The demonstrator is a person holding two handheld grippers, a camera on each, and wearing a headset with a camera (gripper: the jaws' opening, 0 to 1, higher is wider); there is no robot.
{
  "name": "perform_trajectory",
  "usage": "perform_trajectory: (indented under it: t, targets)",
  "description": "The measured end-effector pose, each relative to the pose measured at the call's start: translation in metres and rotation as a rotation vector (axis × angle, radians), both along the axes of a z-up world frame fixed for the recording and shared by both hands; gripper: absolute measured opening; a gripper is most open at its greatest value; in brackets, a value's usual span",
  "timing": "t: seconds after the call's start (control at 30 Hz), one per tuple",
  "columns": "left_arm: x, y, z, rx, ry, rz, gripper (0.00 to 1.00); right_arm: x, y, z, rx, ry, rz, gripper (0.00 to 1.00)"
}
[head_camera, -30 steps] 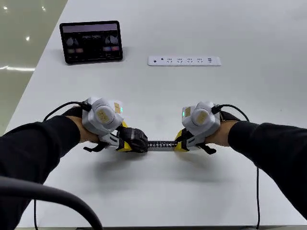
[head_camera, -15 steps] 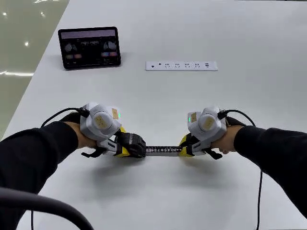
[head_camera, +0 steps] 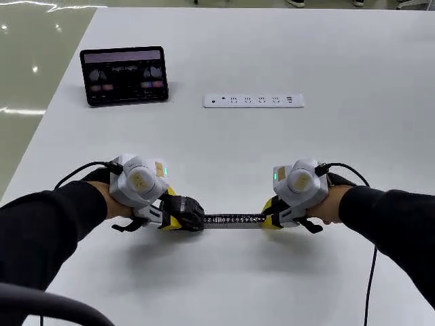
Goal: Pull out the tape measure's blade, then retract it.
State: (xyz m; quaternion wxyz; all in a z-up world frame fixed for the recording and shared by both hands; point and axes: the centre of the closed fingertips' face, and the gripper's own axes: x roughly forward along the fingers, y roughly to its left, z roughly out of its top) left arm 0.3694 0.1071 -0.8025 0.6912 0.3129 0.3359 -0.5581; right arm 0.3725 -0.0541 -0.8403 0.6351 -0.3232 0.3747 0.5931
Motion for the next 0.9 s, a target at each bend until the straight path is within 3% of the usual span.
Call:
perform_trajectory:
  t: [0.9]
  targets:
    - [0.001,0.001,-0.001,-0.004,0.006,0.014,0.29,0.003,-0.035,0.002,-0.025,-0.014,-0.034,0.07]
